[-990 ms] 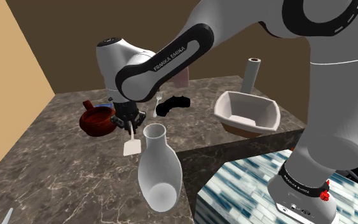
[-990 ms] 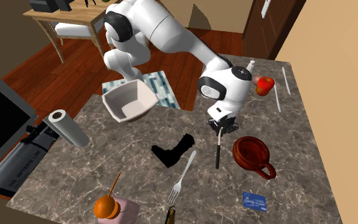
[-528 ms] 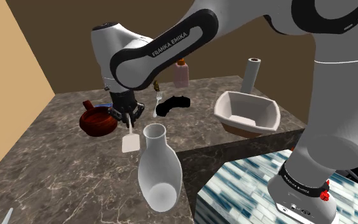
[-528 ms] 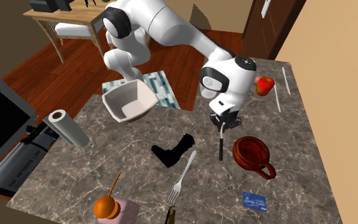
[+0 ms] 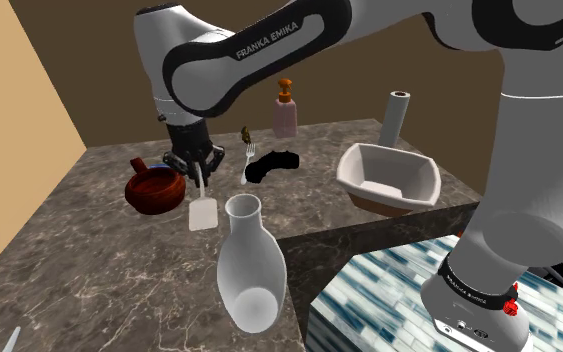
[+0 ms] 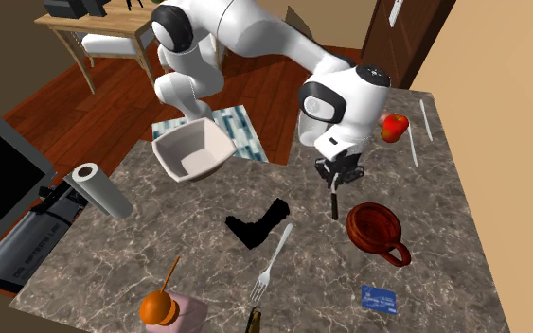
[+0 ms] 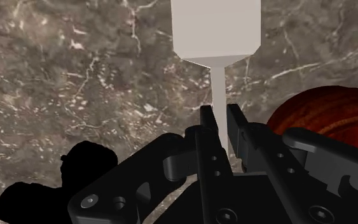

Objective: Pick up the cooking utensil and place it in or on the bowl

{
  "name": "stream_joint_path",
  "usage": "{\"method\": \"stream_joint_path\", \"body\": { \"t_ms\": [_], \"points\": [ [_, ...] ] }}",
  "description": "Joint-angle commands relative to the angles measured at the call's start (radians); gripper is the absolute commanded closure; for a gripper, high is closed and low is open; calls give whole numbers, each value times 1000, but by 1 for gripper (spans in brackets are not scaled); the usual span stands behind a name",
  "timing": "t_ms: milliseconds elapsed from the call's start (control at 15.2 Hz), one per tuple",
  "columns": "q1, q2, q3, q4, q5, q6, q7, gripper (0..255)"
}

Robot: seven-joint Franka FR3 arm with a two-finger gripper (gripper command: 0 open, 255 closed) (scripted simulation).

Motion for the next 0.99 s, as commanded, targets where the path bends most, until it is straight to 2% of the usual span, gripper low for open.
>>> {"method": "stream_joint_path", "body": {
  "t_ms": [0, 792, 858, 924],
  "points": [
    [-2, -10, 3, 14, 8, -22, -6, 255],
    [1, -38, 12, 141, 32, -172, -29, 255],
    [1, -38, 12, 145, 32, -176, -30, 255],
    [-21, -86, 13, 87, 58, -157, -49, 255]
  ]
}}
